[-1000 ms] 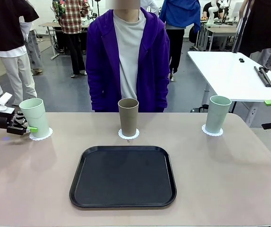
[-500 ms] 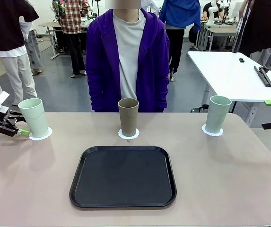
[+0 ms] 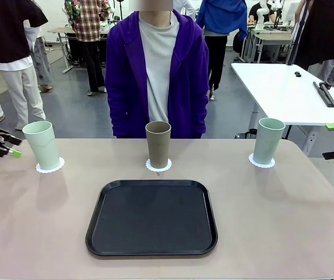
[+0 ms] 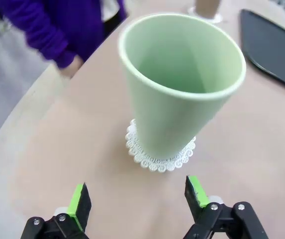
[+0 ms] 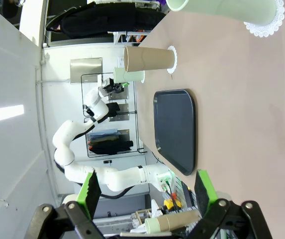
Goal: Place coasters on the table and set cups on them.
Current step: Take one Reusable plastic cup from the Flat Tray and place it on a coaster set by the human.
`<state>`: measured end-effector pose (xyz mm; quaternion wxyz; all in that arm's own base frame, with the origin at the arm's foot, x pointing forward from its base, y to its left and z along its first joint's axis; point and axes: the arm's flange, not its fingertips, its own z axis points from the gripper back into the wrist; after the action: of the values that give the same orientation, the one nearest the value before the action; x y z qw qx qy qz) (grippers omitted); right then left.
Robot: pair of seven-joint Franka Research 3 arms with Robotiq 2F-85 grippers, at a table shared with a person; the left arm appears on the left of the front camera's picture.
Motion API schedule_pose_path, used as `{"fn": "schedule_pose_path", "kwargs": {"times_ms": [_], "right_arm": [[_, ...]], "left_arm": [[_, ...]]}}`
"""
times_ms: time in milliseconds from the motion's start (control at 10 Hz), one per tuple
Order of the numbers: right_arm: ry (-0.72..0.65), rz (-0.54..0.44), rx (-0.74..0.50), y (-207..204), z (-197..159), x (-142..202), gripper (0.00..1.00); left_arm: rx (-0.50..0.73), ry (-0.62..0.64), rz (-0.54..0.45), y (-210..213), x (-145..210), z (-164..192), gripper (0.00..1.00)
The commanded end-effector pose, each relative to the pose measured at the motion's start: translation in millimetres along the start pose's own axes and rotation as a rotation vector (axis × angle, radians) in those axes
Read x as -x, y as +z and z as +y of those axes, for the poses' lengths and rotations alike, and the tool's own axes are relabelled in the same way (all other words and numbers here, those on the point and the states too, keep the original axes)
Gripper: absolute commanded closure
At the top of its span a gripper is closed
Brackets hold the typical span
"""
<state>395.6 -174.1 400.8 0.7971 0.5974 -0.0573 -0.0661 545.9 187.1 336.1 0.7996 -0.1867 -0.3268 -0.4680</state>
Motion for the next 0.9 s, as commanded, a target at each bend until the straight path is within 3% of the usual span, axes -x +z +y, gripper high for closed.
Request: {"fn": "schedule_pose_path", "kwargs": {"times_ms": [0,300,500,800], "right_arm": [[-0.004,-0.005,0.0,-1,1,1,0.0],[-0.004,-0.005,0.0,-1,1,1,0.0],[-0.004,-0.005,0.0,-1,1,1,0.0],[-0.004,-0.005,0.0,-1,1,1,0.0]], "left_arm": [[-0.055,0.142,0.201,35,-44,-44,0.0],[-0.119,0.216,0.352,77,-91,-73,0.0],[-0.096,0.245,0.451,90,-115,-99,0.0],[-0.067,0.162,0.504,91,-156,-153,0.0]]}}
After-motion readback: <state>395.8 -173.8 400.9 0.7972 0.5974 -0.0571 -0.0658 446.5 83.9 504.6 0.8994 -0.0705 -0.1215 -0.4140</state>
